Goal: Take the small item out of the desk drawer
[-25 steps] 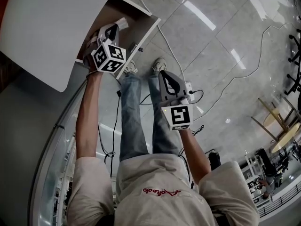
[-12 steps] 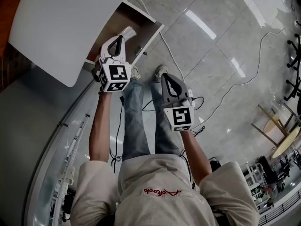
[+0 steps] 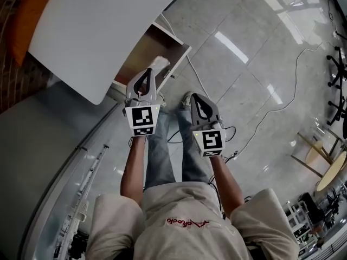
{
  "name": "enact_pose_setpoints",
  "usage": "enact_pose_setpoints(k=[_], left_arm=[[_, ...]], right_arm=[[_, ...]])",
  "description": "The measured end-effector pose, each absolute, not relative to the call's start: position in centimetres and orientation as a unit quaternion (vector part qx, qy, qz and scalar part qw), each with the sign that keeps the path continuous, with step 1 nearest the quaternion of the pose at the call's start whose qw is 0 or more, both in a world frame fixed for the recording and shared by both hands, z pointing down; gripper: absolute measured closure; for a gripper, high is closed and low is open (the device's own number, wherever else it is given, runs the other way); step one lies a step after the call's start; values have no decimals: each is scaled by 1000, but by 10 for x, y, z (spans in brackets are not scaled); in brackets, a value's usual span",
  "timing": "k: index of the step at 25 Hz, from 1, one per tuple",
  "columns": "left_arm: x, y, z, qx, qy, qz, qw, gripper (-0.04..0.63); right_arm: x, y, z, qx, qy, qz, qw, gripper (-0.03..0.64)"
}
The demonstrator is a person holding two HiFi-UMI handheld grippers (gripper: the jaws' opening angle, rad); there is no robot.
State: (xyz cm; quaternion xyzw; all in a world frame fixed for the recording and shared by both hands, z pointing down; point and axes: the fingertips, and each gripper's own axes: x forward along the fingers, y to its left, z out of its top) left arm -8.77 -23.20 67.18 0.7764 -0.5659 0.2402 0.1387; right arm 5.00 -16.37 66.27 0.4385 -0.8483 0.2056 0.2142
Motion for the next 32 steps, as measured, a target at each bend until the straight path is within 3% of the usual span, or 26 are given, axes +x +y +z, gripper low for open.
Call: enact_pose_setpoints(k=[15, 32], left_arm=[[-83, -206, 564, 775, -584, 204, 128, 589], [-53, -204, 425, 799, -577, 158, 68, 588]], right_arm=[[54, -171, 576, 462, -848, 178, 190, 605], [63, -194, 439, 470, -869, 97, 120, 605]])
